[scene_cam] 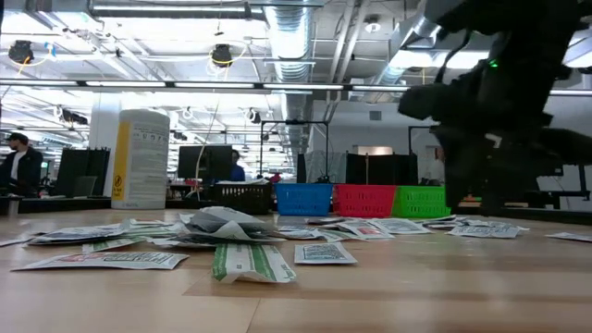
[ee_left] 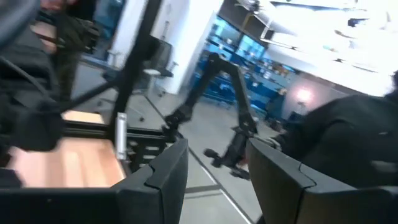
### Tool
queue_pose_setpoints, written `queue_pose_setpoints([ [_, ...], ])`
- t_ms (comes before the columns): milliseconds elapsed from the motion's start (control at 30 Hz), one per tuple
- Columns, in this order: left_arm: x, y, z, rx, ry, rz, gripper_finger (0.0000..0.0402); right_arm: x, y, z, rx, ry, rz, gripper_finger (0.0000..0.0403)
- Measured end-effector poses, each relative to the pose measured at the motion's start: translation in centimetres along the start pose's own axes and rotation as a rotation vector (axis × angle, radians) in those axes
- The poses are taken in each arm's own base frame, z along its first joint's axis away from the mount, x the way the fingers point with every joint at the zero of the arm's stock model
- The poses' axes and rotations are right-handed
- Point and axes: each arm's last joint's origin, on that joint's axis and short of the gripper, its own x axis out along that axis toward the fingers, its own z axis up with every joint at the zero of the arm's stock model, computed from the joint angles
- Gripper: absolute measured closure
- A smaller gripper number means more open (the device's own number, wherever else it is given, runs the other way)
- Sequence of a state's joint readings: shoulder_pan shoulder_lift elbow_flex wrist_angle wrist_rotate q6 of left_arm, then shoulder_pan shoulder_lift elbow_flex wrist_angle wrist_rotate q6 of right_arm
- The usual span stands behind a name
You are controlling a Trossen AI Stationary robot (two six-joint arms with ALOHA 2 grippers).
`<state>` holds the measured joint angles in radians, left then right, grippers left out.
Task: Pick & Place First Aid Supplies
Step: Put the green bandage pack in the black bin
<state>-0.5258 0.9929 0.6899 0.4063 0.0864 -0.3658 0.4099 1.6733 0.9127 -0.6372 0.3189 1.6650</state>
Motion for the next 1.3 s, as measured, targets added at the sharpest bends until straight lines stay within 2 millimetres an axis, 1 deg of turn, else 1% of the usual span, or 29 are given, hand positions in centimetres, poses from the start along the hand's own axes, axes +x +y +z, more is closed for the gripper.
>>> queue_pose_setpoints([
  [133,-0.9,0.7,0.8,0.032,-0.027,0.057,0.0238,0.9,-0.3,0.5,0.007,0.009,-0.057,0.0212],
  [300,-1.2,1.3,1.3,0.064,-0.048,0.085,0.0238,1.4,-0.2,1.2,0.027,0.015,-0.073,0.0212],
  [467,-1.2,1.7,1.2,0.064,-0.026,0.100,0.0238,1.3,-0.1,1.8,0.045,0.014,-0.063,0.0212],
  [633,-1.3,1.7,1.1,0.062,-0.009,0.103,0.0238,0.9,0.4,2.3,0.011,0.012,-0.054,0.0212],
  [833,-1.3,1.7,1.0,0.061,-0.003,0.105,0.0238,1.4,-0.4,3.2,-0.030,0.013,-0.146,0.0212],
  [900,-1.3,1.7,1.0,0.061,-0.002,0.105,0.0238,1.7,-0.5,3.4,-0.030,0.013,-0.140,0.0212],
  [1033,-1.3,1.7,1.0,0.061,-0.002,0.105,0.0238,2.2,-0.9,3.5,-0.055,0.014,-0.144,0.0212],
  [1133,-1.3,1.7,1.0,0.061,-0.002,0.106,0.0238,3.0,-1.2,3.6,-0.068,0.019,-0.178,0.0212],
  [1233,-1.3,1.7,1.0,0.060,-0.001,0.106,0.0238,4.0,-1.3,3.3,-0.091,0.034,-0.203,0.0212],
  [1300,-1.3,1.7,1.0,0.060,0.000,0.106,0.0238,4.2,-1.2,2.9,-0.107,0.039,-0.205,0.0215],
])
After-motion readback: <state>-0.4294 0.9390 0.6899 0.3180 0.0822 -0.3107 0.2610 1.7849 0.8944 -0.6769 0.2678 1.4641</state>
